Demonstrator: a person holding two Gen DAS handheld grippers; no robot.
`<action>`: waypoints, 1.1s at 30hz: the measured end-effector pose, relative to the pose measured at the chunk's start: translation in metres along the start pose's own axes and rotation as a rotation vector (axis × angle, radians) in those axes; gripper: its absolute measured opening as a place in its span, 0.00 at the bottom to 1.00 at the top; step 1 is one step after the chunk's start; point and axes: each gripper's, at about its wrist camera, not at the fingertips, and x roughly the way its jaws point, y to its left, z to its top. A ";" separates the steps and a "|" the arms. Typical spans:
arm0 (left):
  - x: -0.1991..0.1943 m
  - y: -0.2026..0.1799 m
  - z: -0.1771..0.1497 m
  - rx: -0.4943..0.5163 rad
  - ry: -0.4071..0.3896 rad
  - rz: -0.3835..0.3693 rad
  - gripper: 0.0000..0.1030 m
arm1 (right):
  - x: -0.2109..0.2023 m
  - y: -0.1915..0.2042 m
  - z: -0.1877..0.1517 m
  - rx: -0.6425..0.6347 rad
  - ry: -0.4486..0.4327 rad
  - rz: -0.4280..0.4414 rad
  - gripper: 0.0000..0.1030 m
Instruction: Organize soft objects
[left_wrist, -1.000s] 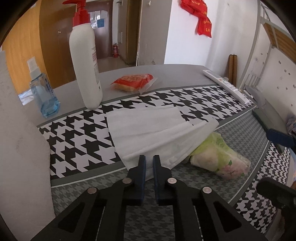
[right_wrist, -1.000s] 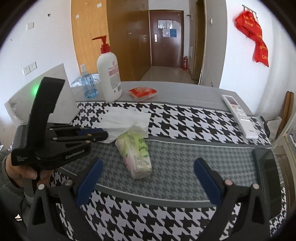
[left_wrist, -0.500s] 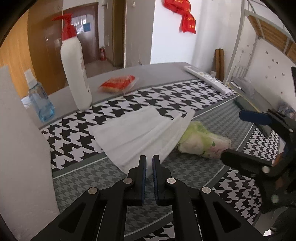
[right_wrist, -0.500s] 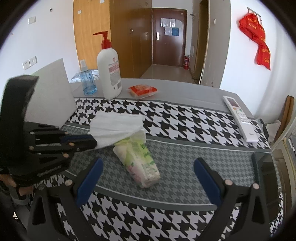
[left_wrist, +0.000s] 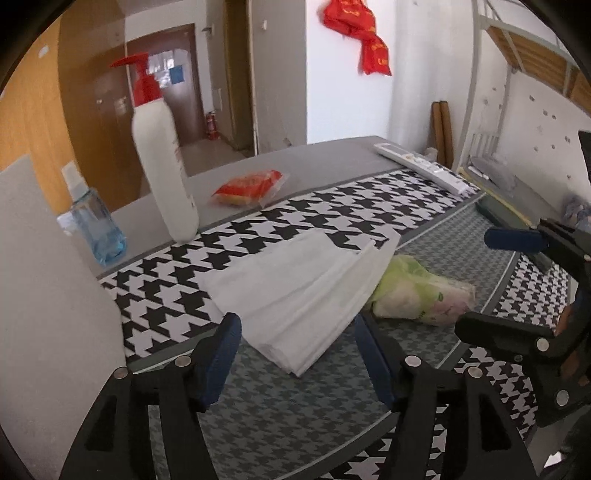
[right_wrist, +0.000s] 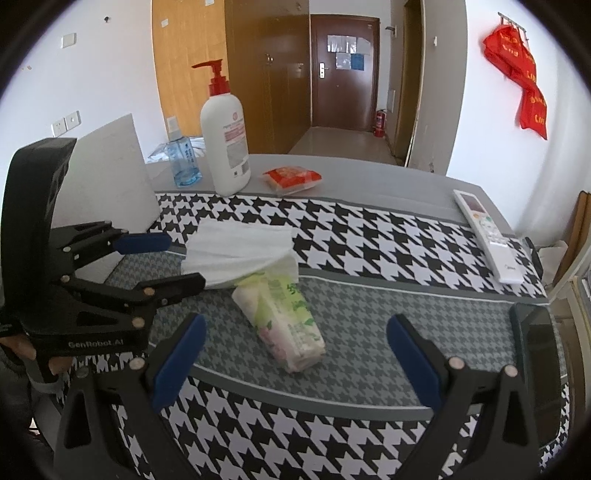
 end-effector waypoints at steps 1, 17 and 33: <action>0.004 -0.001 0.000 0.007 0.007 -0.002 0.63 | 0.000 0.000 0.000 0.002 0.001 0.003 0.97; 0.035 0.003 0.004 0.001 0.083 -0.024 0.57 | 0.009 0.001 0.002 -0.009 0.018 0.018 0.97; 0.027 0.009 0.001 -0.028 0.060 -0.005 0.14 | 0.019 0.003 0.004 -0.017 0.046 0.014 0.97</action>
